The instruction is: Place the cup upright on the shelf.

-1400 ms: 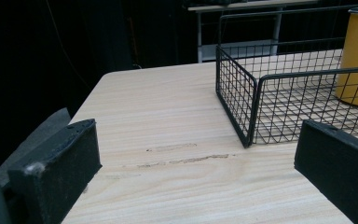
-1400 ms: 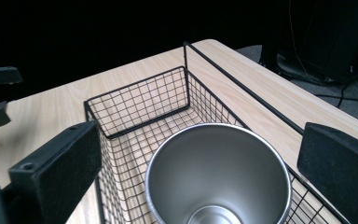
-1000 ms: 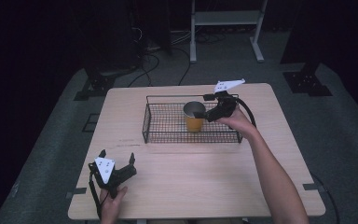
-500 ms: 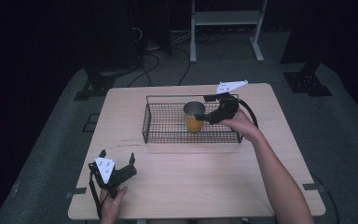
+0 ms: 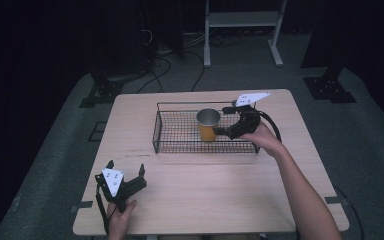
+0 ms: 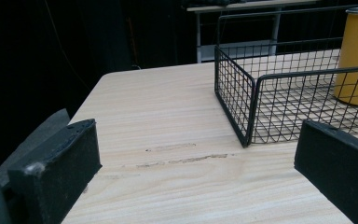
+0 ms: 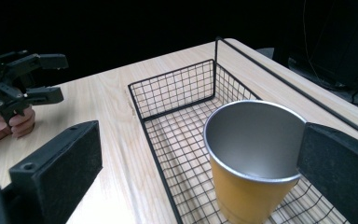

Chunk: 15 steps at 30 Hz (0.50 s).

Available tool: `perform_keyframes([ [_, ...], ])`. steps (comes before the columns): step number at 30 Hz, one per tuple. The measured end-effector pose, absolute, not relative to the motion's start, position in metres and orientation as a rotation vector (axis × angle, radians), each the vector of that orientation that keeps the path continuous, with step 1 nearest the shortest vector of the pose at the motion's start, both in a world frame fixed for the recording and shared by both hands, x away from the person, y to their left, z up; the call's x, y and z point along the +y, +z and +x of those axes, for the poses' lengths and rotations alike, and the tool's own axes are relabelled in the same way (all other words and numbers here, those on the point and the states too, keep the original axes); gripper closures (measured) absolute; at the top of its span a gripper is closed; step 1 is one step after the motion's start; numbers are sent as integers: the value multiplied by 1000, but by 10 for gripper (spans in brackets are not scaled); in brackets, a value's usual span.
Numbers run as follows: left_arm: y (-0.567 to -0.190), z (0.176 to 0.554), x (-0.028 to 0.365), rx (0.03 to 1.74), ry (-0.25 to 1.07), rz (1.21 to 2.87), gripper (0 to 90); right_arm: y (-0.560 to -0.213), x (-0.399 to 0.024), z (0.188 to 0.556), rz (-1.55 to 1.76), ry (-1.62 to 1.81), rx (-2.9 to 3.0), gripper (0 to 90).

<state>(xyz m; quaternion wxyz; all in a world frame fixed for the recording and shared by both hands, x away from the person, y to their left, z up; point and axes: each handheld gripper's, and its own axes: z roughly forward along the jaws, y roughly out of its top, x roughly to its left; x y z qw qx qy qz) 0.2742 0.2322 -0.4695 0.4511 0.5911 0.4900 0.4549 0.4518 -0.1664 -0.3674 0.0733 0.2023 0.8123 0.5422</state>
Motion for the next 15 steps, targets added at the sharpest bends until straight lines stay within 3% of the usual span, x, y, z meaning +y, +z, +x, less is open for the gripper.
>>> perform_keyframes([
  [15, -469, 274, 232, 1212, 1123, 1462, 0, -374, -184, 437, 623, 1614, 2457, 0],
])
